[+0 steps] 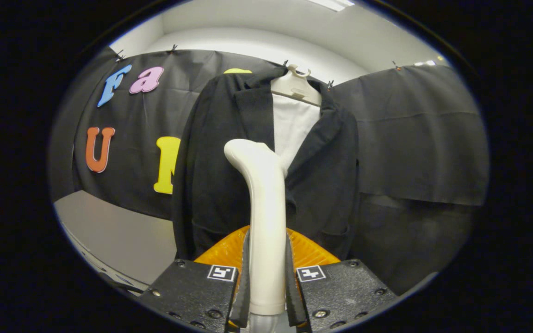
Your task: Iron the clothes twice with a garment steamer, once on the left side and once on the right side.
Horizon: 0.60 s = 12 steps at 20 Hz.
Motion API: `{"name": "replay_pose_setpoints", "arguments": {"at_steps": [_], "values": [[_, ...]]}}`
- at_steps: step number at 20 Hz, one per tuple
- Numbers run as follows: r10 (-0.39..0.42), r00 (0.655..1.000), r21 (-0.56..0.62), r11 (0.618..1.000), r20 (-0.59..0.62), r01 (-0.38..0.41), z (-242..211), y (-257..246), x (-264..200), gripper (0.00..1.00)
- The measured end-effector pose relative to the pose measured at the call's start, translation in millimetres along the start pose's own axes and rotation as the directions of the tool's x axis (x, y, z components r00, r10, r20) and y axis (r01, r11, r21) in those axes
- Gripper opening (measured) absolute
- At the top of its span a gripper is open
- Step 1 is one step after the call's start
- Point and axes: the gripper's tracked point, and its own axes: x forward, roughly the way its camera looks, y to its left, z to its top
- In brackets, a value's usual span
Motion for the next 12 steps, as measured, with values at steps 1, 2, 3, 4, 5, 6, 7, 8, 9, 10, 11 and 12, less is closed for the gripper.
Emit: {"name": "replay_pose_setpoints", "arguments": {"at_steps": [1,2,3,4,5,6,7,8,9,10,11,12], "values": [[-0.004,1.000,-0.006,1.000,-0.009,0.004,-8.0,-0.5,-1.1,0.35],[-0.007,1.000,-0.009,1.000,-0.019,0.006,-13.5,-1.3,-0.7,0.35],[-0.007,1.000,-0.014,1.000,-0.028,0.007,-18.9,-1.1,-1.6,0.35],[-0.010,0.999,-0.020,1.000,-0.034,0.009,-24.2,-1.3,-0.7,0.35],[-0.013,0.999,-0.029,0.999,-0.038,0.012,-28.8,-1.7,-1.3,0.35],[-0.014,0.999,-0.037,0.999,-0.042,0.012,-34.1,-0.7,-2.7,0.35],[-0.010,0.999,-0.043,0.999,-0.048,0.008,-41.1,1.3,-4.0,0.35],[-0.008,0.998,-0.049,0.999,-0.055,0.006,-49.3,2.8,-4.7,0.35],[-0.003,0.998,-0.059,0.998,-0.068,-0.001,-56.5,6.1,-4.4,0.35],[0.007,0.994,-0.059,0.998,-0.112,-0.014,-71.5,9.1,-2.9,0.35],[0.007,0.992,-0.057,0.998,-0.128,-0.014,-81.4,10.3,-3.0,0.35],[0.003,0.991,-0.067,0.998,-0.136,-0.012,-85.9,10.3,-3.1,0.35]]}}
